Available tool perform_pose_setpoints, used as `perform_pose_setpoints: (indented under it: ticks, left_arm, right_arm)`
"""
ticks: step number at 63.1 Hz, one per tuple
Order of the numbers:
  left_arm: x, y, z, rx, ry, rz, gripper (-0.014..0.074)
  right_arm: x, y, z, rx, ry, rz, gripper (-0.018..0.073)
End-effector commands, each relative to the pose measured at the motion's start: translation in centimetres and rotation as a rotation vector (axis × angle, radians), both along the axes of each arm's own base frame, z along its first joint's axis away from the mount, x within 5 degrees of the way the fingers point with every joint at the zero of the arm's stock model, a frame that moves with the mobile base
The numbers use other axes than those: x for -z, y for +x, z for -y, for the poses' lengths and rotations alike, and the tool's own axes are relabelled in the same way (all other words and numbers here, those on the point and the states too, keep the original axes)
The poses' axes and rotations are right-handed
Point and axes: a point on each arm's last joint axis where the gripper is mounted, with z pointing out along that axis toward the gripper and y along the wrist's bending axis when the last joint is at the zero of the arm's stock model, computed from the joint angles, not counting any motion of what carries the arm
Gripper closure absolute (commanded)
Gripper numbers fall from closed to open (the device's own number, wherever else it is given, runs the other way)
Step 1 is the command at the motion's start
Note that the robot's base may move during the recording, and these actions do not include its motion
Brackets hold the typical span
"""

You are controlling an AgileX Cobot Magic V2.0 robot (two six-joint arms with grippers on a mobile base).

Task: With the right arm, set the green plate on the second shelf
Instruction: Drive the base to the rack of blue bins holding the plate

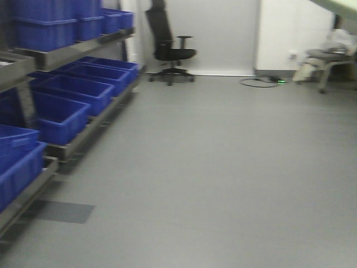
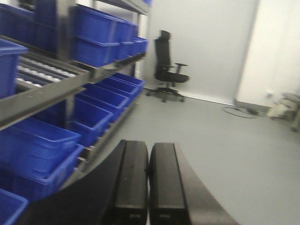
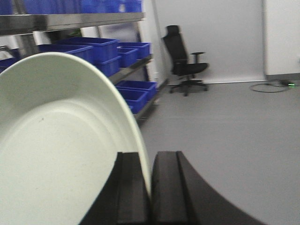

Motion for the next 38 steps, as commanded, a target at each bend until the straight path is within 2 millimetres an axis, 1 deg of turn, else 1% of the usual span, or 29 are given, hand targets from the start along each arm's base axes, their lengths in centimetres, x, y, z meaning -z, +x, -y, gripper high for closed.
perform_pose_setpoints:
  ticks: [1, 38]
  left_arm:
    - [0.58, -0.01, -0.03, -0.003, -0.008, 0.055, 0.0466]
    - [0.58, -0.01, -0.03, -0.003, -0.008, 0.055, 0.0466]
  right_arm:
    - [-1.56, -0.24, -0.35, -0.041, 0.004, 0.094, 0.0503]
    - [-1.55, -0.23, -0.35, -0.04, 0.004, 0.093, 0.0503]
